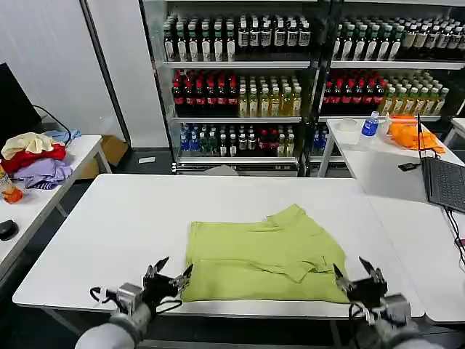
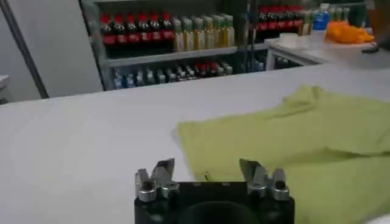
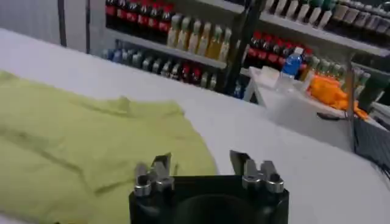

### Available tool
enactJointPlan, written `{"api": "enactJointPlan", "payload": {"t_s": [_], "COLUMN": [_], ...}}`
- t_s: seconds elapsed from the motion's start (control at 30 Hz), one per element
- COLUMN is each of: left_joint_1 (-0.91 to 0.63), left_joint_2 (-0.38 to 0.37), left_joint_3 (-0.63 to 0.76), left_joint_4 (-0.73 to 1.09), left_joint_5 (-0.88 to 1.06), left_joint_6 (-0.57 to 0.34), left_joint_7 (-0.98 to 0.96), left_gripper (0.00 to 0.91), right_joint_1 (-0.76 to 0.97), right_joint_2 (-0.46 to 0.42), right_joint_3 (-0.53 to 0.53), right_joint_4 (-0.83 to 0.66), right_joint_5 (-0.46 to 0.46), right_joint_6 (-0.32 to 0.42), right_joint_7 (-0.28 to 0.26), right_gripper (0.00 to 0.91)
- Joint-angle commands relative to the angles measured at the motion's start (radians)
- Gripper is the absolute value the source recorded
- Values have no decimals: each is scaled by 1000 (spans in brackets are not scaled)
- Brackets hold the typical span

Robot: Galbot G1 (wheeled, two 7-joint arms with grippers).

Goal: Fold and organize the clothes.

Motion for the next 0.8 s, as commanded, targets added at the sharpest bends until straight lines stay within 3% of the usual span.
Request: {"api": "enactJointPlan", "payload": {"t_s": [0.03,0.37,0.8], "left_joint_1": [-409,-589,-613], "left_joint_2": [-53,-135,-170], "left_joint_3": [125,223,268], "left_joint_4": [347,552,632], "left_joint_5": [-108,-118,-137], "left_joint_6": [9,9,10], "left_joint_7": [-28,-33,-29], "left_gripper": [907,907,907], "right_joint_1": [518,727,878], "right_joint_2": [-19,64,167], "right_joint_3": [-259,-390,-463], "right_joint_4": [-400,-687,-919], "right_joint_5": [123,142,171], "right_joint_6": [-3,-3,-3], "right_joint_7": [42,44,22], "right_gripper": [907,907,907]}}
